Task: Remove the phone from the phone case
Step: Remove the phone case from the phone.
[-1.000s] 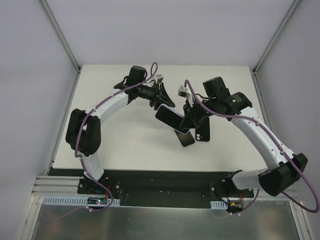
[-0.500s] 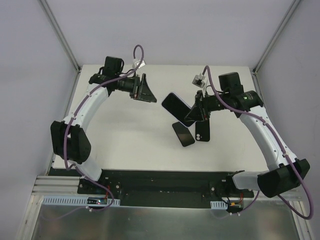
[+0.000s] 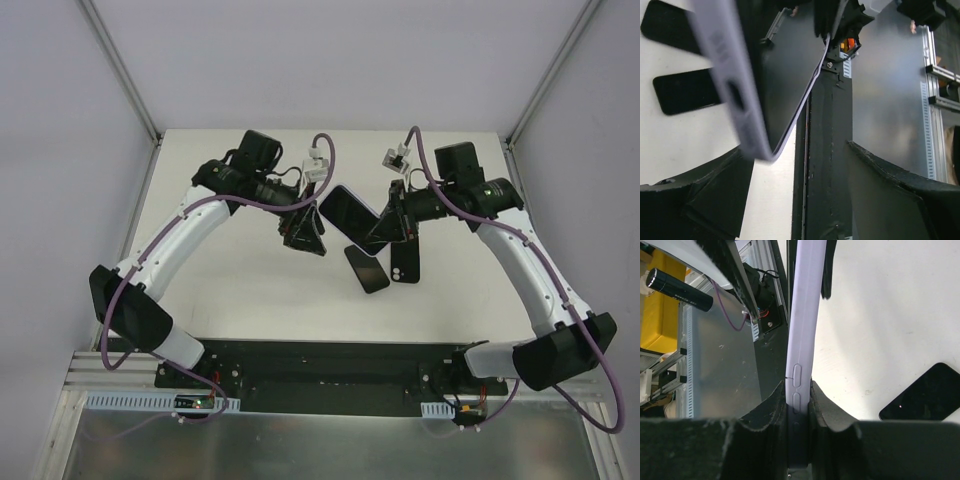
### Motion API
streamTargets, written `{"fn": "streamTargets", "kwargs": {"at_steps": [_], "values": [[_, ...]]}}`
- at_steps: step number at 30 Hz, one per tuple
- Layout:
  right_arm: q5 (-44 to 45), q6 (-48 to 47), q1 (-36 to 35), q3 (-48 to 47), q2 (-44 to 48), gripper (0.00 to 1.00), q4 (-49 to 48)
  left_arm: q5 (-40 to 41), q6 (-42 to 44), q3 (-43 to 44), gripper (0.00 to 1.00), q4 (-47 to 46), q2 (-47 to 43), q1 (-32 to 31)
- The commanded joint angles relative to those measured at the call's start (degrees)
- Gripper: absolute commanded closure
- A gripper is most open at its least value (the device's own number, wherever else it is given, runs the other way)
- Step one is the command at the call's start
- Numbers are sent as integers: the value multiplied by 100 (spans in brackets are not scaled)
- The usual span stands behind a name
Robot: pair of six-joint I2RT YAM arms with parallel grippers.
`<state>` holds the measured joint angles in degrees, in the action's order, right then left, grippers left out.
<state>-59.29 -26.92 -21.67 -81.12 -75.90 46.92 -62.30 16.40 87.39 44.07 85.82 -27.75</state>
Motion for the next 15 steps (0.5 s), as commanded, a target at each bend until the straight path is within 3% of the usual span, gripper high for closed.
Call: {"fn": "streamTargets", "kwargs": {"at_steps": [1, 7, 15], "values": [[-689, -139, 5, -229, -21, 100, -112, 35, 671, 497, 29, 251, 206, -249], [-742, -68, 5, -132, 22, 100, -165, -221, 847, 639, 49, 259, 242, -249], [-795, -86, 49, 17, 31, 100, -183, -273, 935, 805, 54, 400, 268, -214]]}}
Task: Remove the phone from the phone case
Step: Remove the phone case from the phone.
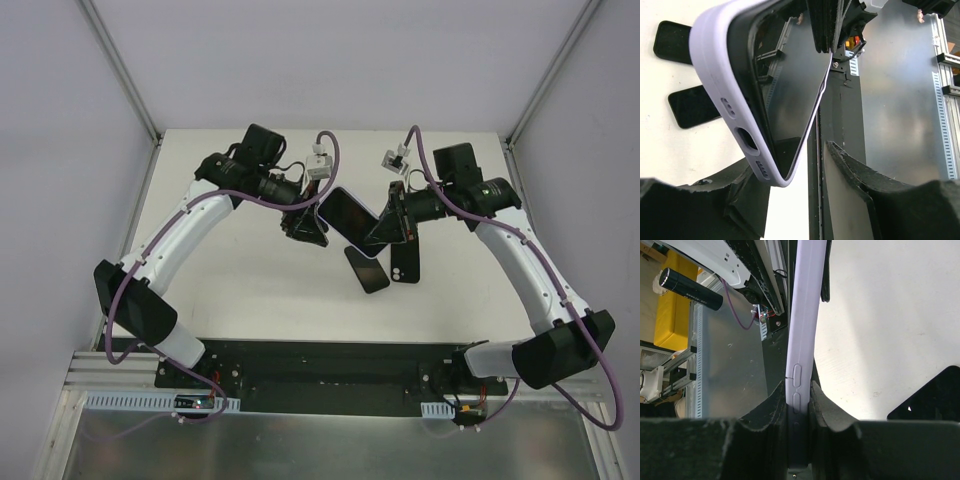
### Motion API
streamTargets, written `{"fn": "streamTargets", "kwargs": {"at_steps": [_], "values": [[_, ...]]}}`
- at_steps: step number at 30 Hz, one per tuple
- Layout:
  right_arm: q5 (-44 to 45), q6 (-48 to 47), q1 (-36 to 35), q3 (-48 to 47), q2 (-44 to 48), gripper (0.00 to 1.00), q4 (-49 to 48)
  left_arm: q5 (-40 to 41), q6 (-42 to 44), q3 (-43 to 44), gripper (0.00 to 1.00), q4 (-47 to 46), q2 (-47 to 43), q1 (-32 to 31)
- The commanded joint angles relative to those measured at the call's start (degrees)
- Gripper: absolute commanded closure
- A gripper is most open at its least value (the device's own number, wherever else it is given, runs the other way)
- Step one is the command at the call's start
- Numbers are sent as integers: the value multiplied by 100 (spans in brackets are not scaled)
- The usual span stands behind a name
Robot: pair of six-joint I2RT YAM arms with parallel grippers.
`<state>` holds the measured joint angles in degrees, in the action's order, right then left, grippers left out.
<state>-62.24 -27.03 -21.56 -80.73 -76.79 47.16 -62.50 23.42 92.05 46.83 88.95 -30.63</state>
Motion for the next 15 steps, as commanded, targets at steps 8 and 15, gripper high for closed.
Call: {"fn": "streamTargets", "kwargs": {"at_steps": [8, 15], "values": [[-640, -84, 82, 57, 112, 100, -242, -614, 119, 586, 76, 142, 114, 224], [-1070, 196, 135, 188, -81, 100, -496, -1158, 470, 498, 100, 151, 158, 163]]}}
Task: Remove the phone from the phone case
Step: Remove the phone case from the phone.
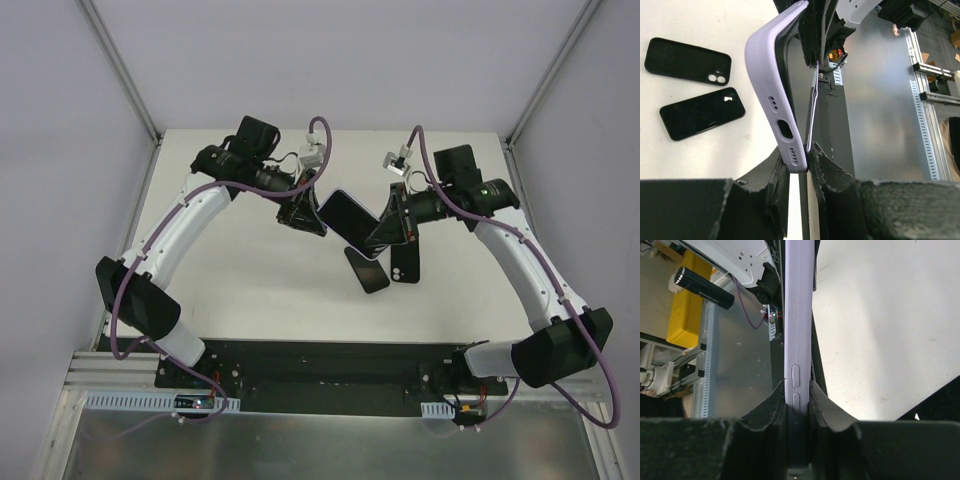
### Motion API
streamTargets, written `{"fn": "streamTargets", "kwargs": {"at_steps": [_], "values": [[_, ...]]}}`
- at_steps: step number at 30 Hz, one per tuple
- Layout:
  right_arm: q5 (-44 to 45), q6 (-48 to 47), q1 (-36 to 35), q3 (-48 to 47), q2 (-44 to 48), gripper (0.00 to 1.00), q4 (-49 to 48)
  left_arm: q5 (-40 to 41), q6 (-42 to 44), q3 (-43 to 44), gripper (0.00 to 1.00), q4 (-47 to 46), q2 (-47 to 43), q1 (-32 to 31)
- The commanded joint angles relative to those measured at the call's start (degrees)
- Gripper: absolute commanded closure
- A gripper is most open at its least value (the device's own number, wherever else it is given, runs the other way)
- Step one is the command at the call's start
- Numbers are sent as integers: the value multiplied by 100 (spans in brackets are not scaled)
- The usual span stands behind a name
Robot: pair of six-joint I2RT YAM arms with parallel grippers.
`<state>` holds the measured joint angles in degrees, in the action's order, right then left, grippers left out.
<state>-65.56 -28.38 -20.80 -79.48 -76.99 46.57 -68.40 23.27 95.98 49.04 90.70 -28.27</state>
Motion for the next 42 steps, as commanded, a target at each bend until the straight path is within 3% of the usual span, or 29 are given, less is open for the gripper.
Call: {"fn": "streamTargets", "kwargs": {"at_steps": [1, 5, 9, 11, 21, 31, 42], "values": [[-791, 481, 67, 117, -70, 100, -594, -673, 538, 96, 100, -61, -26, -99], [-1125, 1254, 119, 389, -114, 100, -1350, -588, 608, 184, 100, 9, -26, -336], [-1626, 3262, 190, 1064, -106, 100, -3622, -87, 916, 307, 100, 237, -43, -644], [-1758, 3838, 190, 1251, -132, 100, -4259, 98, 1030, 350, 100, 334, -61, -802], [-2101, 3989, 111, 1251, -167, 100, -4288, 424, 1733, 763, 100, 888, 79, -1453], [-2338, 4016, -21, 1295, 26, 100, -4296, 319, 2366, 896, 100, 1038, 519, -1523], [-2303, 3981, -4, 1365, 149, 100, -4314, 854, 2428, 834, 100, 1029, 546, -1436]]}}
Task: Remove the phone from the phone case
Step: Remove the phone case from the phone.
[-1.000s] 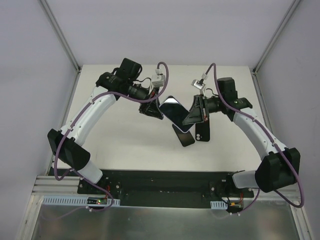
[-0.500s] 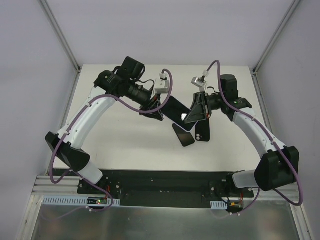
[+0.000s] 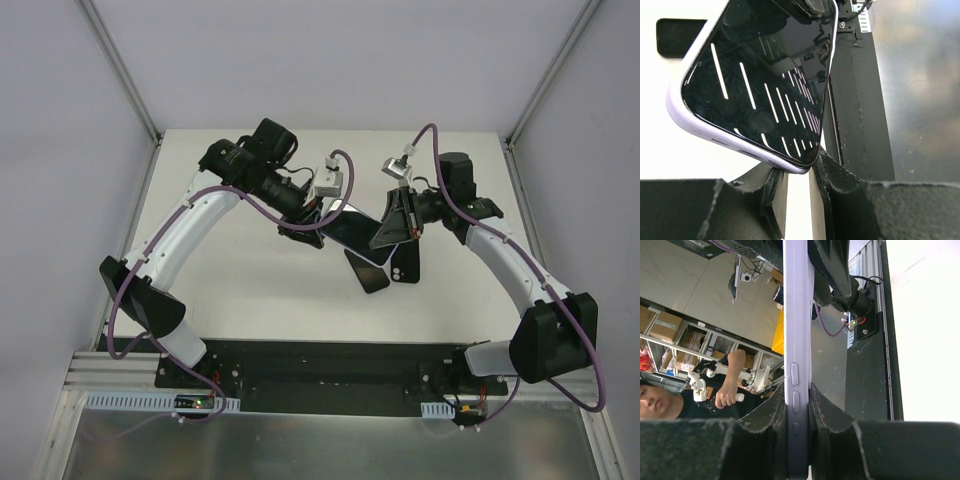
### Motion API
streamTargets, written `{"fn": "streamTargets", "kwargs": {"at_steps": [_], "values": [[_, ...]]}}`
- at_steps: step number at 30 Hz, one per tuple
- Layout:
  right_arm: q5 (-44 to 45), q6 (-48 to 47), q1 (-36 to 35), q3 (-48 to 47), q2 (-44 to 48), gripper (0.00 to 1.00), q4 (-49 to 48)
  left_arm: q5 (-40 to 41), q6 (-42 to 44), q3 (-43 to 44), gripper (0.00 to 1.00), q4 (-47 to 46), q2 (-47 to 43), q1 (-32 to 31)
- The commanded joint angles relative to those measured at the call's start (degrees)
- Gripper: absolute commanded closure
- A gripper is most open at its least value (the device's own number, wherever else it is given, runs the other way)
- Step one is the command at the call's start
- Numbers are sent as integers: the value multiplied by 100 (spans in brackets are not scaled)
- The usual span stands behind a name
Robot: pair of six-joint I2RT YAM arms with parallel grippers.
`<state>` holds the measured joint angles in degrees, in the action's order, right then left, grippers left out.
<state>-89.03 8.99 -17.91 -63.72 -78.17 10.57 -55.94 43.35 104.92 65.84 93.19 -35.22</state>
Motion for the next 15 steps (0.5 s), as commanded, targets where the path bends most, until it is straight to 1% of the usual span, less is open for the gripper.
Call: {"fn": "streamTargets", "kwargs": {"at_steps": [1, 7, 15], "values": [[44, 243, -266, -193, 285, 100, -731, -382, 402, -86, 100, -652, 262, -671], [9, 305, -230, -193, 346, 100, -740, -584, 472, -262, 100, -801, 173, -144], [-26, 392, -344, -272, 329, 100, -740, -453, 209, -271, 100, -1249, 446, -38]]}}
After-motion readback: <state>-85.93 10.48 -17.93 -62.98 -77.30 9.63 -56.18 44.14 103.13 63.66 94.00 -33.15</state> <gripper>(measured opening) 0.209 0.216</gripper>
